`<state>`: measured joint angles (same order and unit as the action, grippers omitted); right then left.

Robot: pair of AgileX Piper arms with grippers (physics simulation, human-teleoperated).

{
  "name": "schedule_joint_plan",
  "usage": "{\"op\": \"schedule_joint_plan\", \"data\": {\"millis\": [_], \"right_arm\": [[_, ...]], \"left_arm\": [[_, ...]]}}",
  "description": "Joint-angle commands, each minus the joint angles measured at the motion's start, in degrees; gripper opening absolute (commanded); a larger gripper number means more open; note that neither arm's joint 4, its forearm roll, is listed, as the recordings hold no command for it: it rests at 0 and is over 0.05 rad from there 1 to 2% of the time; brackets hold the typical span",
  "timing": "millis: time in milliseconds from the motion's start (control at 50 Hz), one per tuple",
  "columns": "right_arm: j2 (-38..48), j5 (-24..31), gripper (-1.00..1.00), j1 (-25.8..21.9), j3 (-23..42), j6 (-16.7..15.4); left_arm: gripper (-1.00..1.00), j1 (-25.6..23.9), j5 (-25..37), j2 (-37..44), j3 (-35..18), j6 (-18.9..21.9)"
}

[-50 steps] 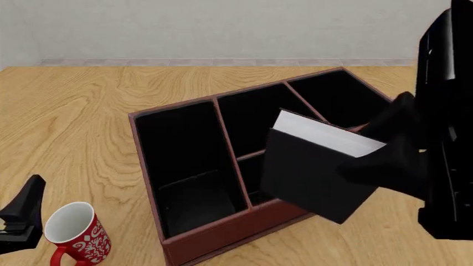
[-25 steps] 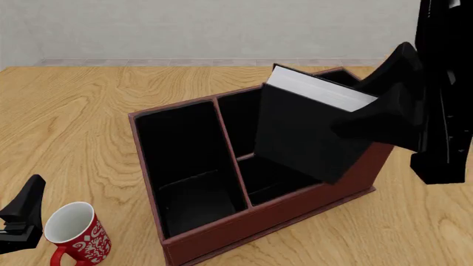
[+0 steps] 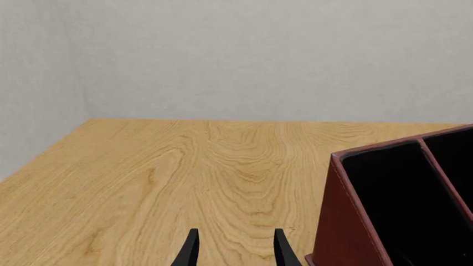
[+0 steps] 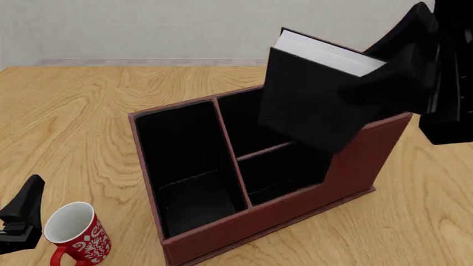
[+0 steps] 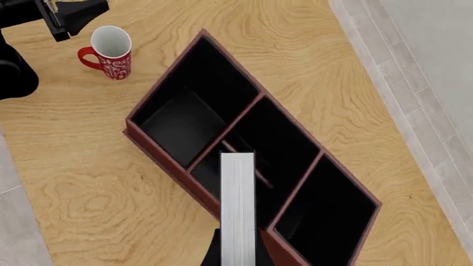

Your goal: Pick up the book and place it in the right compartment of the caddy.

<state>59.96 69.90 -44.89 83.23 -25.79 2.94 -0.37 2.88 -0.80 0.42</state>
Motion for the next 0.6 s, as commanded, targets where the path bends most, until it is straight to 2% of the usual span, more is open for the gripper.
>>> {"op": "schedule_joint_plan", "data": {"millis": [20,260,600], "right_arm": [[-3.0,0.0,-1.00,5.8,0.4,-0.3],[-2.1,0.0,-1.00,8.4,2.0,-2.6],[-2.2,0.0,-1.00,11.3,5.9,-4.2]], "left_arm": [[1.00,-0.6,0.1,-0.5,0.2,0.0],[1.00,-0.6,0.4,-0.9,0.2,-0.1],[1.00,-0.6,1.0,-1.4,-0.1,-0.1]]}}
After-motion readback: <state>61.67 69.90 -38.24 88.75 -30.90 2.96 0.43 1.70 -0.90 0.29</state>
